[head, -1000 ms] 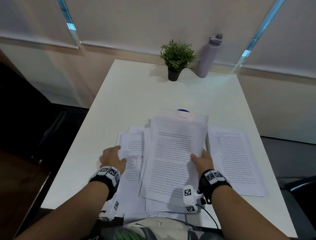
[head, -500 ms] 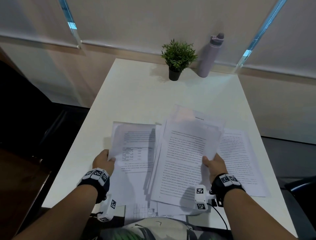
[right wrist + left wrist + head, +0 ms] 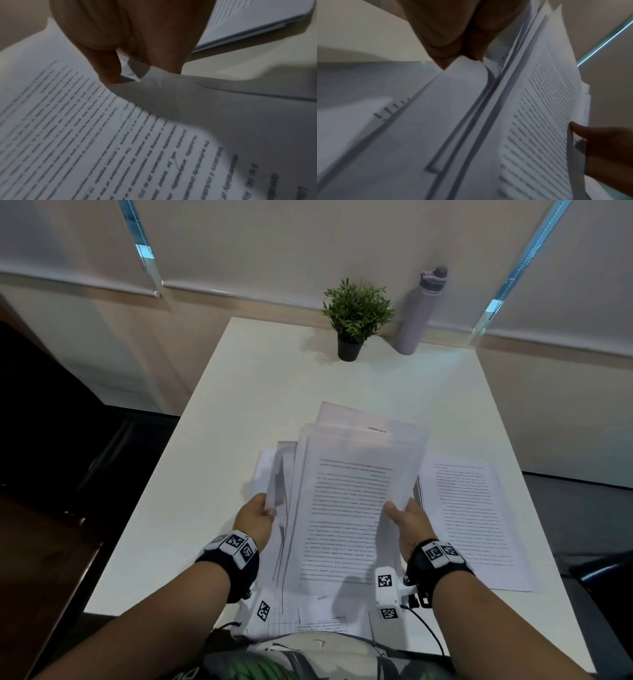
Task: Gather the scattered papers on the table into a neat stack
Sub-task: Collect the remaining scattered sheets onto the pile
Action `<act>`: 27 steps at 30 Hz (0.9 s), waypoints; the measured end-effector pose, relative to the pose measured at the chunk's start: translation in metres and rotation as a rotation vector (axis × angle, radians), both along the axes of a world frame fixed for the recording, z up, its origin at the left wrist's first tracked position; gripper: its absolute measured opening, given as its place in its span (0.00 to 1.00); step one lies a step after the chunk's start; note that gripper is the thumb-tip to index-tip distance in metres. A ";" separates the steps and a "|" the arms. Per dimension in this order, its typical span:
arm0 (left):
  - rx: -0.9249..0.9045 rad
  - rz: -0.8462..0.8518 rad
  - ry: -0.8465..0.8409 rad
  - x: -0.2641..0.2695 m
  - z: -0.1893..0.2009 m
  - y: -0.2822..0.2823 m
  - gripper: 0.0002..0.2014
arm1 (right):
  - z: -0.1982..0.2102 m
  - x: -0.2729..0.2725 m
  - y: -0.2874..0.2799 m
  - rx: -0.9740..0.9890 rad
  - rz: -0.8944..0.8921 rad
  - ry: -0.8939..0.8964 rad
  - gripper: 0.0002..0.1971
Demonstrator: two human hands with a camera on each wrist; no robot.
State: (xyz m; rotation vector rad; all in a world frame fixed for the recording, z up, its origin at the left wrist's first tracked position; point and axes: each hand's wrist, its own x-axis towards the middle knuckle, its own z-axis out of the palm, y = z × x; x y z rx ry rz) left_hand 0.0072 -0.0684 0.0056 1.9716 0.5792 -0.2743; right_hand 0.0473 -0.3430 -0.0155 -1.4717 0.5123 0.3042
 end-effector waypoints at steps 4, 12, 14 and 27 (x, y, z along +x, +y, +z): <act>0.148 -0.024 0.001 -0.001 -0.004 0.012 0.08 | 0.002 -0.002 -0.015 -0.013 -0.076 -0.008 0.19; 0.226 0.132 0.008 -0.005 -0.005 0.048 0.11 | 0.022 0.001 -0.024 -0.280 0.247 -0.110 0.13; 0.182 0.115 -0.027 -0.005 -0.002 0.049 0.06 | 0.032 0.005 -0.014 -0.398 0.452 -0.149 0.11; -0.370 0.249 0.004 0.002 0.007 0.038 0.07 | 0.044 0.031 0.040 -0.838 0.689 -0.827 0.09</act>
